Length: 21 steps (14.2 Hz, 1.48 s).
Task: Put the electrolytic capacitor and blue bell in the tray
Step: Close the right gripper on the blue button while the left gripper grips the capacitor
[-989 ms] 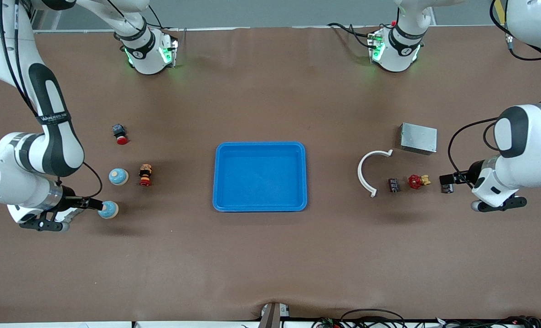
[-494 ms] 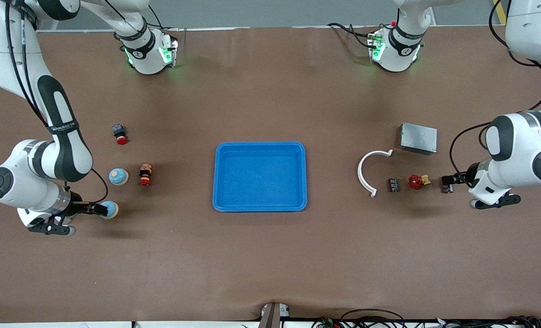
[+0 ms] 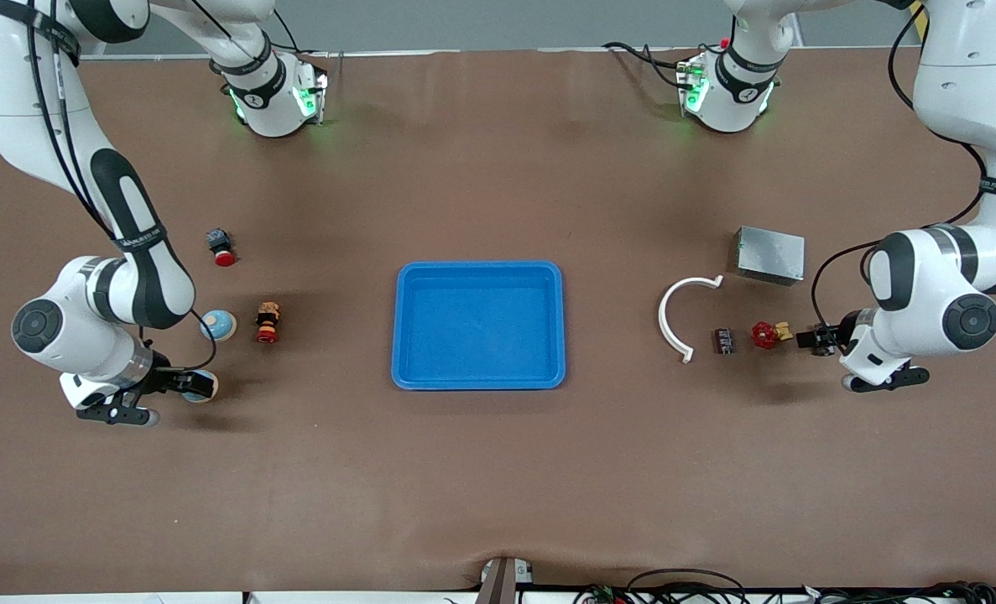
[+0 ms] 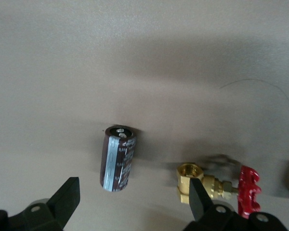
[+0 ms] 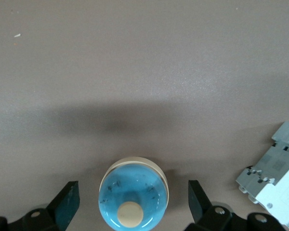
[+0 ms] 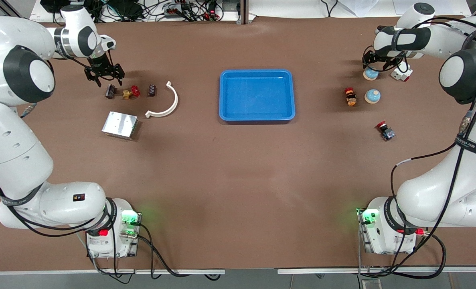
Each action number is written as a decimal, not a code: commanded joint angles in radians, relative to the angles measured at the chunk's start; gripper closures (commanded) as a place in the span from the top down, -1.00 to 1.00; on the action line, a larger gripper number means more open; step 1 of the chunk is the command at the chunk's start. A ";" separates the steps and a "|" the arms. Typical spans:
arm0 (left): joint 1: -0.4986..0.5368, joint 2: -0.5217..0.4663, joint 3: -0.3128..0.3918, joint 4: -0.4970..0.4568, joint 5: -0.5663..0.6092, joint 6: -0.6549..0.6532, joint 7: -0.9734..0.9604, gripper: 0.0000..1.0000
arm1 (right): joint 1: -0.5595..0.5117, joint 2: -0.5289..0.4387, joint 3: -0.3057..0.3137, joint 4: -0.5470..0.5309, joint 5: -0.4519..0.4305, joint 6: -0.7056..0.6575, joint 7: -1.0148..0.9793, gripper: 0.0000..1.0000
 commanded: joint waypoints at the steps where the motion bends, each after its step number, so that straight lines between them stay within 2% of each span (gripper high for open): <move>1: 0.007 0.024 0.004 0.015 0.036 0.007 -0.014 1.00 | -0.006 0.001 0.006 -0.006 0.005 0.008 -0.006 1.00; 9: 0.029 0.075 0.002 0.034 0.039 0.030 -0.015 1.00 | -0.006 0.019 0.008 -0.006 0.004 0.011 -0.008 1.00; 11: 0.029 0.075 0.002 0.035 0.039 0.029 -0.015 0.06 | -0.004 0.019 0.008 -0.006 0.005 0.011 -0.008 1.00; 12: 0.030 0.075 0.002 0.035 0.039 0.030 -0.014 -0.33 | -0.004 0.019 0.008 -0.006 0.004 0.010 -0.006 1.00; 13: 0.030 0.075 0.004 0.042 0.041 0.029 -0.008 -0.69 | -0.004 0.019 0.008 -0.006 0.004 0.008 -0.009 0.60; 14: 0.032 0.075 0.005 0.043 0.041 0.027 0.000 -0.95 | 0.000 0.018 0.008 -0.006 0.004 -0.001 -0.005 -0.52; 15: 0.036 0.075 0.008 0.049 0.041 0.022 0.002 -1.00 | 0.009 0.016 0.008 -0.006 0.004 -0.004 0.009 -1.00; 18: 0.038 0.073 0.008 0.063 0.039 0.018 0.000 -1.00 | 0.012 0.009 0.009 -0.005 0.004 -0.015 0.007 -1.00; 21: 0.036 0.073 0.008 0.072 0.037 0.016 -0.011 -1.00 | 0.052 -0.060 0.015 0.044 0.004 -0.194 0.082 -1.00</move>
